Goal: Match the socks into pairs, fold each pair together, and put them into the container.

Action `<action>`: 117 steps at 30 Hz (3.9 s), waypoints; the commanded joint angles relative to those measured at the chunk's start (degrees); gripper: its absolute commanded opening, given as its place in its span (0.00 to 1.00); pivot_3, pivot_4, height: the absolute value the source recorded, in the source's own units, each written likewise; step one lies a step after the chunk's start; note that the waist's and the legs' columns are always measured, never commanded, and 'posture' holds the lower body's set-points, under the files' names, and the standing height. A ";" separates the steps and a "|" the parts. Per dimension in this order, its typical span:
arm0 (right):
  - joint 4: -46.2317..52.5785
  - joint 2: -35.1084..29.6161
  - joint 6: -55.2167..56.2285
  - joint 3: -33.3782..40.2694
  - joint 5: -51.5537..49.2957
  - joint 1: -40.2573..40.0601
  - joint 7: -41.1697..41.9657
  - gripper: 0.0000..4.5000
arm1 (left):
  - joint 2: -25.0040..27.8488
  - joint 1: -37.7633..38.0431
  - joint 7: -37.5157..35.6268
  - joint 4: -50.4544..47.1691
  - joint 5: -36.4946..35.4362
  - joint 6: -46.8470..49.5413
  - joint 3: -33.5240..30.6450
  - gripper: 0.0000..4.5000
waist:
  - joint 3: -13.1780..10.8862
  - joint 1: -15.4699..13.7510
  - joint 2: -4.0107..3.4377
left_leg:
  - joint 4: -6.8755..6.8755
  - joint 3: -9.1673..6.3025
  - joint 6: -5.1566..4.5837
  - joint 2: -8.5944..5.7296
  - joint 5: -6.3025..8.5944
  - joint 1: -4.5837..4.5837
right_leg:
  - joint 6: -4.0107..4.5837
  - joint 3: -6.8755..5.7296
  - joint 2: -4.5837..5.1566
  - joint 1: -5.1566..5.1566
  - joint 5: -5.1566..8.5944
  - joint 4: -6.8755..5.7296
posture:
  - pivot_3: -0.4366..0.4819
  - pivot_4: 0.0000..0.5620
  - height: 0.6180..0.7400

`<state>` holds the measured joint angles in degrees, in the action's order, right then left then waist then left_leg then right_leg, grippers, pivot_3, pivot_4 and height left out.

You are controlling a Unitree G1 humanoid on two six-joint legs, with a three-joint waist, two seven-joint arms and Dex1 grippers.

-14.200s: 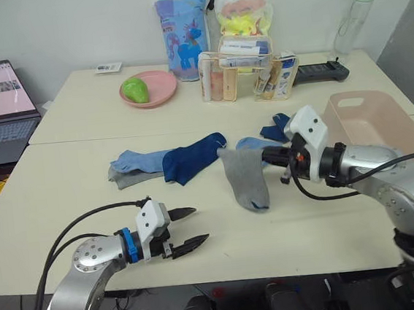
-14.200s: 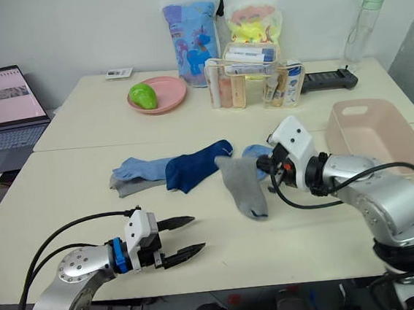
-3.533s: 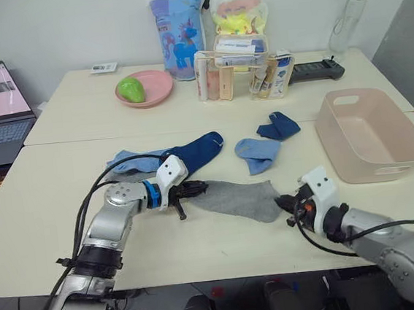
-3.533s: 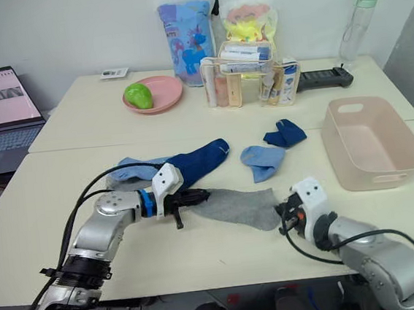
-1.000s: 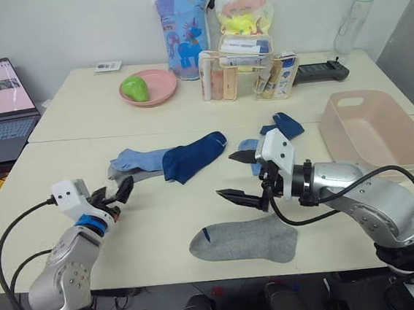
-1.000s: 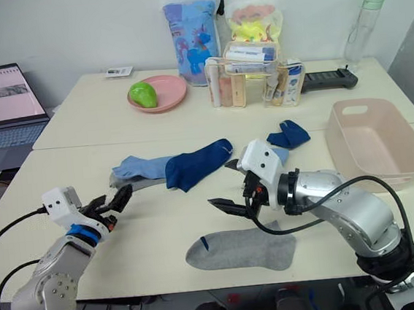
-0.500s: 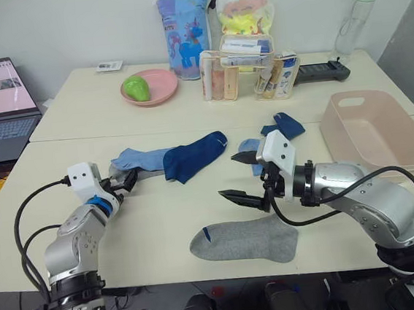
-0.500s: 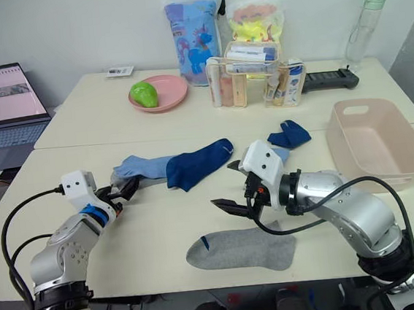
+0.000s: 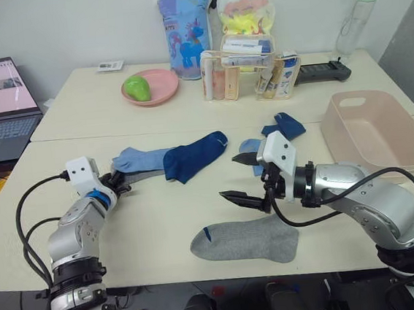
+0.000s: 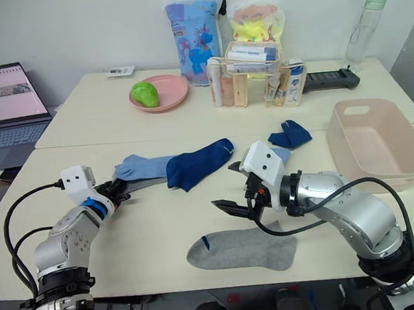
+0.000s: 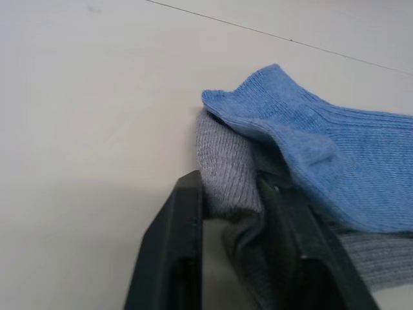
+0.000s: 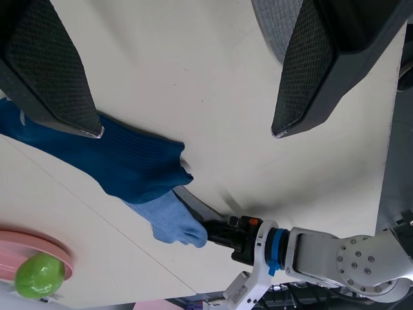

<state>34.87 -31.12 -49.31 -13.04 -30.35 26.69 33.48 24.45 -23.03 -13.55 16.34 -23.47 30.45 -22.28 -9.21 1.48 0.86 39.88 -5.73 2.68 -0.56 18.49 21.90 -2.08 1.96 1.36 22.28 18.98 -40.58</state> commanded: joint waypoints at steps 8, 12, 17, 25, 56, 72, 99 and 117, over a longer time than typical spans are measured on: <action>1.98 1.15 0.65 1.06 -0.02 0.92 -0.60 1.00 | 5.83 -4.91 -2.80 -5.23 -6.79 1.13 -7.30 0.00 | -0.04 0.17 0.06 | 0.00 -0.03 0.00 0.02 0.00 0.03 | 0.00 -0.04 -0.01 0.03 0.00 -0.02 | 0.48 0.27 0.69; 1.96 1.42 0.65 1.29 -0.12 0.80 -0.57 1.00 | 9.70 -8.40 -0.31 -8.19 -7.53 2.94 -9.28 0.00 | -0.06 0.19 0.11 | -0.01 -0.05 0.01 0.02 0.00 0.04 | 0.00 -0.06 -0.01 0.04 0.00 -0.01 | 0.48 0.27 0.69; 2.10 1.19 0.74 1.89 -0.39 0.21 -0.38 1.00 | 13.95 -13.84 0.19 -11.81 -6.81 5.80 -6.81 0.00 | -0.07 0.18 0.12 | -0.01 -0.07 0.01 0.01 0.00 0.06 | 0.00 -0.08 -0.01 0.04 0.00 0.01 | 0.48 0.27 0.69; 1.64 1.23 0.96 2.04 -0.07 0.27 -0.36 1.00 | 15.96 -13.21 -7.80 -15.23 -6.65 11.05 2.04 0.00 | -0.08 0.30 0.12 | -0.01 -0.05 0.01 0.00 -0.01 0.05 | 0.00 -0.06 -0.02 0.04 0.00 -0.01 | 0.48 0.27 0.69; 8.56 -17.38 -5.48 15.74 -2.26 -14.66 1.66 1.00 | -17.20 -8.68 -6.22 -22.55 -10.46 27.28 29.81 0.05 | -0.09 0.10 0.14 | 0.03 0.14 -0.09 -0.01 0.04 0.05 | -0.01 0.12 -0.06 -0.08 0.00 0.06 | 0.48 0.27 0.69; 7.85 -17.88 2.99 9.55 6.34 -15.71 0.67 1.00 | 12.76 -8.53 -40.66 -17.20 6.79 -15.27 33.34 0.99 | -0.08 0.02 0.09 | -0.03 0.17 0.01 0.00 -0.01 0.00 | -0.01 0.13 -0.08 -0.08 0.00 0.16 | 0.48 0.27 0.69; -18.55 -5.26 21.47 -5.11 25.35 -7.12 7.93 0.22 | 4.83 -25.79 -52.10 37.12 31.34 -61.89 42.18 0.02 | -0.10 0.37 0.11 | 0.09 0.16 -0.15 -0.10 0.06 -0.02 | -0.02 -0.04 -0.07 0.02 0.01 -0.16 | 0.48 0.27 0.69; 7.46 3.72 -27.29 20.81 -12.40 -10.34 3.41 0.01 | 27.71 -9.84 -78.95 -18.60 1.52 4.41 40.23 0.00 | -0.16 1.00 0.00 | 0.02 -0.19 -0.25 0.04 0.11 0.05 | 0.00 -0.03 -0.15 0.01 0.04 -0.19 | 0.48 0.27 0.69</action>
<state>39.12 -28.39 -70.72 3.72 -37.78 15.73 38.82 50.15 -32.89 -91.64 2.98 -16.41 26.33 17.82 -9.37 2.48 0.86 39.91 -5.92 2.42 -0.55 18.61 21.92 -2.08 1.95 1.22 22.27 19.02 -40.79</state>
